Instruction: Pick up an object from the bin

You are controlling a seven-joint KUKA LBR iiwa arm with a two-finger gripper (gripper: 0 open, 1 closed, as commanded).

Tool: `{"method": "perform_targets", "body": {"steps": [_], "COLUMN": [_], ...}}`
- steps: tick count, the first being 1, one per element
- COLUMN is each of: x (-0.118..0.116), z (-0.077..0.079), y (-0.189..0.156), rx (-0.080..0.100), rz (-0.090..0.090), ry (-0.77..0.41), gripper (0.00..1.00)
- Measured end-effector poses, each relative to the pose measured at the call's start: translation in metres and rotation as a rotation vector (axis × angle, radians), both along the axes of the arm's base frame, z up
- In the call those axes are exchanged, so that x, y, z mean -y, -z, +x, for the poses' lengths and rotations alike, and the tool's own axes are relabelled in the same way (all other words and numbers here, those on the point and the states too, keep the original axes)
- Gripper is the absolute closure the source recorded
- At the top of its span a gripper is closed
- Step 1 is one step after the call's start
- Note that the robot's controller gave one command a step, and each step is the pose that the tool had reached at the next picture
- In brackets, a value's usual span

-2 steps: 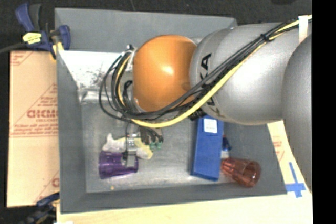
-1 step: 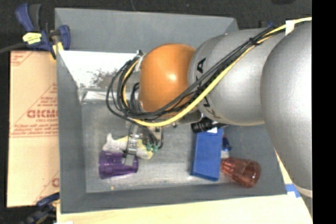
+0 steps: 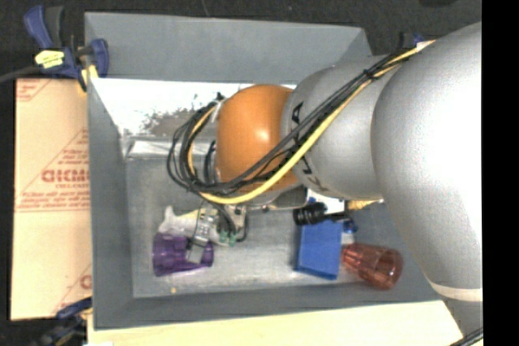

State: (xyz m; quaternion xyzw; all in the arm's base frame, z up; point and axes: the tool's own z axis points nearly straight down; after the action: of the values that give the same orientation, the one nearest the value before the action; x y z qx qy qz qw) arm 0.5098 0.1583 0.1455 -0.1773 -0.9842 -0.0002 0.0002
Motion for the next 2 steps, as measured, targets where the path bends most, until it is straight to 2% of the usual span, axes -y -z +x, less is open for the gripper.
{"method": "perform_targets", "body": {"steps": [1,2], "x": [0.0084,0.0038], "z": [0.0015,0.0022], "y": [0.0132,0.0125], "rx": [0.001,0.000], "rz": [0.000,0.000], "ry": [-0.235,-0.193], "gripper": [0.00,0.00]}}
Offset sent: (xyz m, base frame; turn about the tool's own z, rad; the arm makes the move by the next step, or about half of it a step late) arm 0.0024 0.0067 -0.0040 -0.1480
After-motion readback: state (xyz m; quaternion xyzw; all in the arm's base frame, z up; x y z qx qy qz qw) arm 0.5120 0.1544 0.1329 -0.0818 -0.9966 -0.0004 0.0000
